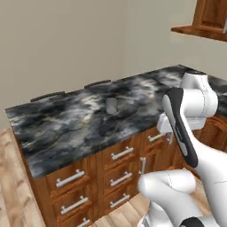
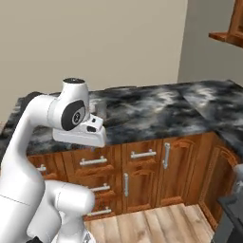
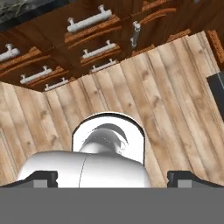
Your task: Pick the cup and glass cup and place them in the sink. Then turn on the water.
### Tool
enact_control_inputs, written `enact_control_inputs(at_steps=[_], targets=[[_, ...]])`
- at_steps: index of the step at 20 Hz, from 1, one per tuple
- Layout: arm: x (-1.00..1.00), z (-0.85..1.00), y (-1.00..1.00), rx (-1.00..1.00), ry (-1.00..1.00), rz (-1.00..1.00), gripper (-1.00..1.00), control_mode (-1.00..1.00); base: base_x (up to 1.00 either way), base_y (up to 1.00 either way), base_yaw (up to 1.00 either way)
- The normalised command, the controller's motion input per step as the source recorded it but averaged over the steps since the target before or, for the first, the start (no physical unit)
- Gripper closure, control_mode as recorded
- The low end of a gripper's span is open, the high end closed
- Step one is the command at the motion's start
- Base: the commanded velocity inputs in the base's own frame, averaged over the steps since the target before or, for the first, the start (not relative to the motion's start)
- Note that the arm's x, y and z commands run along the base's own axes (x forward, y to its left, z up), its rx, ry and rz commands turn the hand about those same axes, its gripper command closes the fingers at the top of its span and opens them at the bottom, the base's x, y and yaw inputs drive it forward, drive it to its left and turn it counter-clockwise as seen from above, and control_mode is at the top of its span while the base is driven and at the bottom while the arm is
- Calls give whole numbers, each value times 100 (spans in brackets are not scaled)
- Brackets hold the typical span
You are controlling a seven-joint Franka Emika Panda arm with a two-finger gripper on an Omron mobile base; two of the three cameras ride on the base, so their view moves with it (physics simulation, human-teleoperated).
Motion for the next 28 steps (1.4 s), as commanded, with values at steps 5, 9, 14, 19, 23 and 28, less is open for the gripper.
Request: enact_control_inputs(at_steps=[5,9,14,19,23,28], targets=[[0,0,0,0,0,0,-100,100,83,-30,57],[0,0,0,0,0,0,-100,100,81,-30,22],[0,0,0,0,0,0,-100,100,68,-34,33],[0,0,0,0,0,0,-100,100,64,-55,18],[0,0,0,0,0,0,-100,100,18,-41,2],[0,0,0,0,0,0,-100,100,0,0,0]])
